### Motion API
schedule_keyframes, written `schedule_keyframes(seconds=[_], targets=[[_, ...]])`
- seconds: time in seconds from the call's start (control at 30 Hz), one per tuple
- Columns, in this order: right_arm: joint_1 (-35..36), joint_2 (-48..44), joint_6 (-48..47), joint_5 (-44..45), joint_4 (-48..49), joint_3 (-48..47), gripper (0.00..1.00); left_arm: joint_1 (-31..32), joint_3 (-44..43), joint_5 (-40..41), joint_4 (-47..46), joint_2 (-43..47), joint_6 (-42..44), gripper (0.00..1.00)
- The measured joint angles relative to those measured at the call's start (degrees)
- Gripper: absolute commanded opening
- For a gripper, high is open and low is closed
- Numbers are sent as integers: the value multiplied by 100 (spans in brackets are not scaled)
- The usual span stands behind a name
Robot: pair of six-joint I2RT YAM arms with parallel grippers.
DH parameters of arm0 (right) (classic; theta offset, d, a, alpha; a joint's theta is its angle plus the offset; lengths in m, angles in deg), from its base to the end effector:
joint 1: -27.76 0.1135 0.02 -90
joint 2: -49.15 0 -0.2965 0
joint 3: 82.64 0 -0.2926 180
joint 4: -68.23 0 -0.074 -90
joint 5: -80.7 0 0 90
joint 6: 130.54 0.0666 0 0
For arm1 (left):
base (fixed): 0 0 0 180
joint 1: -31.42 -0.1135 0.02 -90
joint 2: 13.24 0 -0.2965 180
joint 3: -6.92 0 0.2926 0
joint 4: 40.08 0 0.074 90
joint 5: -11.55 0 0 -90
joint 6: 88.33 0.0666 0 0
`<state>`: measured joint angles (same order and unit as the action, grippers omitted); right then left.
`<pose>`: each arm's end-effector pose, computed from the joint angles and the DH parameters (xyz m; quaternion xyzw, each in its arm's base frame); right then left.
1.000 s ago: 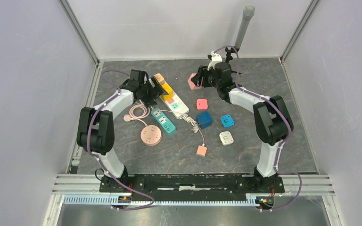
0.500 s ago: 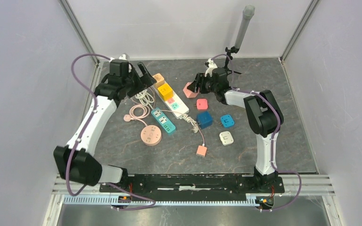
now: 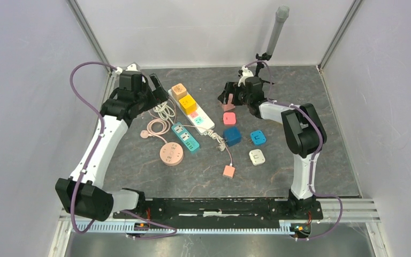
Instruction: Pull the plug off the socket
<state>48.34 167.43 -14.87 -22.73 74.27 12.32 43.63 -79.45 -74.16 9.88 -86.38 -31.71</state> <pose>0.4895 0.2003 0.1508 -0.0232 0.8496 0.2950 0.4367 0.3249 -0.0652 0.3802 -0.1806 0.8750 -0.1427 0.4260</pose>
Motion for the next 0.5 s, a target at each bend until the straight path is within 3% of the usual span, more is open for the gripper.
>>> schedule_keyframes(seconds=[0.27,0.5], targets=[[245,-852,-498,232,92,345,98,-35,225,168,63,0,42,100],[1134,-1108,-1213,481,293,299,98,-52,378,315,96,2,39,100]])
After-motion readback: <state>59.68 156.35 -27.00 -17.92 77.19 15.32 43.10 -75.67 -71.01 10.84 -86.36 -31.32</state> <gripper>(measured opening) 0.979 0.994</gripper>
